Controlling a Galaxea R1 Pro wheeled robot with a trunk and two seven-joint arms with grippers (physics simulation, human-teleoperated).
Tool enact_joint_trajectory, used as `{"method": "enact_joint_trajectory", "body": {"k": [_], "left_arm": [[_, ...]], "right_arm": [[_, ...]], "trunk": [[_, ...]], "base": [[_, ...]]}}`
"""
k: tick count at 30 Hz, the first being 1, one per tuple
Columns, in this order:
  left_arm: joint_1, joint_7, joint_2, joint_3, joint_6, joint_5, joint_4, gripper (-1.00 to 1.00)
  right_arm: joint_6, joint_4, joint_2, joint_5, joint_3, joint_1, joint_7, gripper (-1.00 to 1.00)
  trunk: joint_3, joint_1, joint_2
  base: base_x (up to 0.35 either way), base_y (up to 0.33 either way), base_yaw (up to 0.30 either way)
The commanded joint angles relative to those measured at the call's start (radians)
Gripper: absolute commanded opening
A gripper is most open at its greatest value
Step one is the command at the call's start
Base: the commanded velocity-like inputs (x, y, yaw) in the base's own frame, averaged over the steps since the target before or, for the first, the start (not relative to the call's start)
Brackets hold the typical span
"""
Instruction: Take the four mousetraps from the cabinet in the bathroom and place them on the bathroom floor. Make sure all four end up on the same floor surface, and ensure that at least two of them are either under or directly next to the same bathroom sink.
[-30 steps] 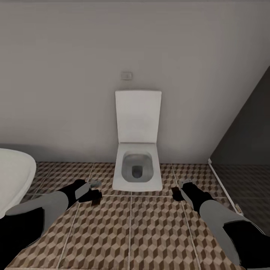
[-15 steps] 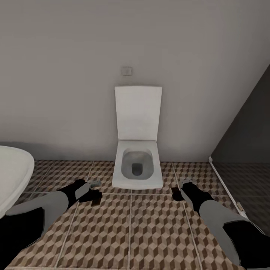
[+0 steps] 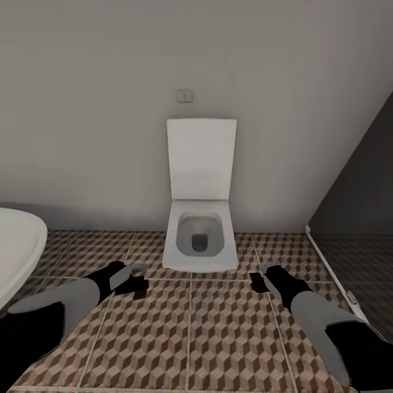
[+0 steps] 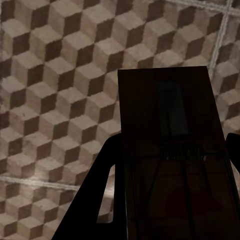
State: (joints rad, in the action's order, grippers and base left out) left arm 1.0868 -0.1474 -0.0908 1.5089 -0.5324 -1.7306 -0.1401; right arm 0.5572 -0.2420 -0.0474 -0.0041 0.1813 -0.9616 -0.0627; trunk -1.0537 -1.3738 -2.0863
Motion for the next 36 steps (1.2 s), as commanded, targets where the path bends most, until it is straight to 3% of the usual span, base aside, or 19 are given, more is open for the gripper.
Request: {"method": "enact_joint_trajectory", "body": {"k": [1,13,36], "left_arm": [[0.001,-0.009,-0.001,0.004,-0.001,-0.009,-0.004,-1.0],[0.0,-0.009,0.0,0.004,-0.001,-0.009,-0.004,-1.0],[0.001,-0.009,0.0,0.004,0.0,-0.009,-0.004,-1.0]], "right_arm": [[0.006,-0.002,-0.001,-0.003,0.003,0.0,-0.002,-1.0],[0.006,-0.002,-0.002,-0.004,0.004,0.0,0.072,-1.0],[0.006,-0.002,-0.001,-0.004,0.005,0.0,0.075,-1.0]], "trunk": [[-0.004,-0.004,-0.008],[-0.042,-0.05,-0.092],[-0.114,-0.138,-0.253]], "base": [[0.0,0.0,0.0],[0.0,0.0,0.0],[0.0,0.0,0.0]]}}
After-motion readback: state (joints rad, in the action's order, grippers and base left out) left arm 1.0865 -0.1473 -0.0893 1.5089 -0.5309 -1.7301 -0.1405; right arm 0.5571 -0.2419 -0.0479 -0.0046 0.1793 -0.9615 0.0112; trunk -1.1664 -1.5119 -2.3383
